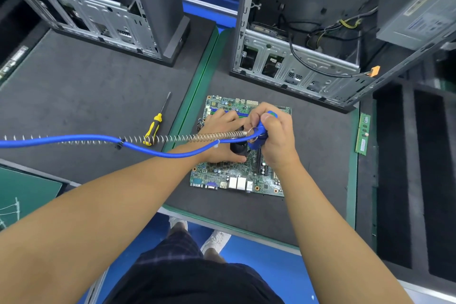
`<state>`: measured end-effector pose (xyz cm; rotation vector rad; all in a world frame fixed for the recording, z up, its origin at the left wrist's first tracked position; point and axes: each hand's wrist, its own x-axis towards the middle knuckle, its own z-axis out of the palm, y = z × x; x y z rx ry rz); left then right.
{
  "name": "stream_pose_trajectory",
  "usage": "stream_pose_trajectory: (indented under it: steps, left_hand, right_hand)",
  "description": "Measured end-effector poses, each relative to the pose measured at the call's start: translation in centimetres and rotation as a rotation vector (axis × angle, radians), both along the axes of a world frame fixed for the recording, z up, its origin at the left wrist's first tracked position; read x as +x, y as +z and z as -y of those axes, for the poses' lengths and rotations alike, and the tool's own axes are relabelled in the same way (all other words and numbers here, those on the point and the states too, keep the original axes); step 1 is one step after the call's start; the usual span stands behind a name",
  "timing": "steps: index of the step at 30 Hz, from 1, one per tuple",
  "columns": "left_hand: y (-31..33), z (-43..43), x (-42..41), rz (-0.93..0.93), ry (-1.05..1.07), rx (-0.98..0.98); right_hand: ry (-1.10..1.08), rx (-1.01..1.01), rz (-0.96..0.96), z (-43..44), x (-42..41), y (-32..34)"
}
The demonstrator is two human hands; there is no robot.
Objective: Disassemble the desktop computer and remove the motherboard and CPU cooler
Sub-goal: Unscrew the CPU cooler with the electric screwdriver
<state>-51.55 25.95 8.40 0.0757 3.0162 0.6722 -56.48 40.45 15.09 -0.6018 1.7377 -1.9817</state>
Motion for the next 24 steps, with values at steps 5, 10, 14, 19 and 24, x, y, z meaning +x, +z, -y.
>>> stream_pose_trajectory:
  steps: [5,10,14,19,24]
  left_hand:
    - [-0.2,0.2,-0.4,0.065,-0.02,-0.077]
    - [-0.4,0.3,-0.2,0.04,-0.018,-0.045]
    - [-0.5,0.2,-0.2,0.024,-0.019,-0.058]
    - [-0.3,0.4,-0.2,0.04,-0.023,0.004]
    - [-0.4,0.6,-0.4,0.08,-0.057,-0.055]
  right_hand:
    - [0.032,0.045,-0.035,0.6,0.5,0.4]
    - [0.004,0.057,0.018,0.5,0.4,0.3]
    - [0.036,0.06,-0.004,0.5,0.1,0.1]
    - [0.032,0.018,-0.008,0.4,-0.4,0.4]
    - [0.054,0.044,-0.056,1.0,-0.1,0.8]
